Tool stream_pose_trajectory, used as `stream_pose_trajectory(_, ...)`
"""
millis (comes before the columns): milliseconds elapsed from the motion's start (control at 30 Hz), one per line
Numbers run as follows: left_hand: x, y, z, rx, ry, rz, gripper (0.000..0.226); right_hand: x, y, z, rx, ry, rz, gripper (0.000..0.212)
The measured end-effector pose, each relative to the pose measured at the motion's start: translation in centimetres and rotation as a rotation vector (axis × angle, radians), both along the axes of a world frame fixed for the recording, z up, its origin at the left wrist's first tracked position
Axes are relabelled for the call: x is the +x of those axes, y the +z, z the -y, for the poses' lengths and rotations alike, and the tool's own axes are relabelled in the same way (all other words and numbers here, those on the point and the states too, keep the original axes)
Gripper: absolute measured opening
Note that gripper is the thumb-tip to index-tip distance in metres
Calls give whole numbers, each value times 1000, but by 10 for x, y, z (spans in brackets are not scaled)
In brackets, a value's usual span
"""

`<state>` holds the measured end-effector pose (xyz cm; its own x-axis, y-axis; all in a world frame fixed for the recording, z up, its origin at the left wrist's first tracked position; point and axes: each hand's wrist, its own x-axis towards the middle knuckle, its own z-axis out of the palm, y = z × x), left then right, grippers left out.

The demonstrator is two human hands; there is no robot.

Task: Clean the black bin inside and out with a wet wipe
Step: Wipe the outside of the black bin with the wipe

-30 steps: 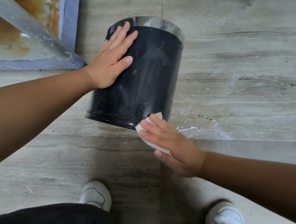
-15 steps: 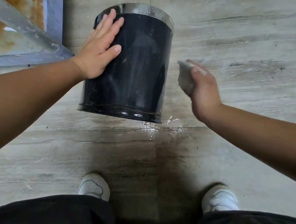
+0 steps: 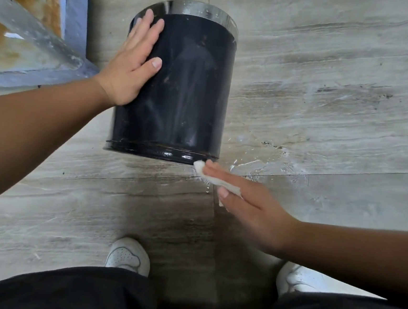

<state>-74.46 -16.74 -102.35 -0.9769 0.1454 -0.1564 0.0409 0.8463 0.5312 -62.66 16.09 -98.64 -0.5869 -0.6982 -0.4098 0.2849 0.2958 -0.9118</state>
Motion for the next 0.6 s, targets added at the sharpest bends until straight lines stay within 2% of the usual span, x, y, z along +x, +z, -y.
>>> stream_pose_trajectory(67, -1, -1, -1, 5, 2, 12, 67, -11, 6, -3, -68, -43, 53, 37)
stream_pose_trajectory(200, -8, -1, -17, -51, -7, 39, 70, -42, -5, 2, -234, -367, 284, 35)
stream_pose_trajectory(267, -11, 1, -30, -108, -8, 44, 71, -61, -11, 4, -306, -506, 317, 33)
stream_pose_trajectory(433, -13, 10, -59, -186, -45, -2, 71, -104, -17, 9, -342, -575, 128, 40)
stream_pose_trajectory(500, -13, 16, -63, -176, -50, -43, 69, -110, -26, 10, -255, -564, 57, 37)
stream_pose_trajectory(600, -12, 18, -65, -200, -89, -99, 62, -114, -39, 16, -75, -457, -155, 42)
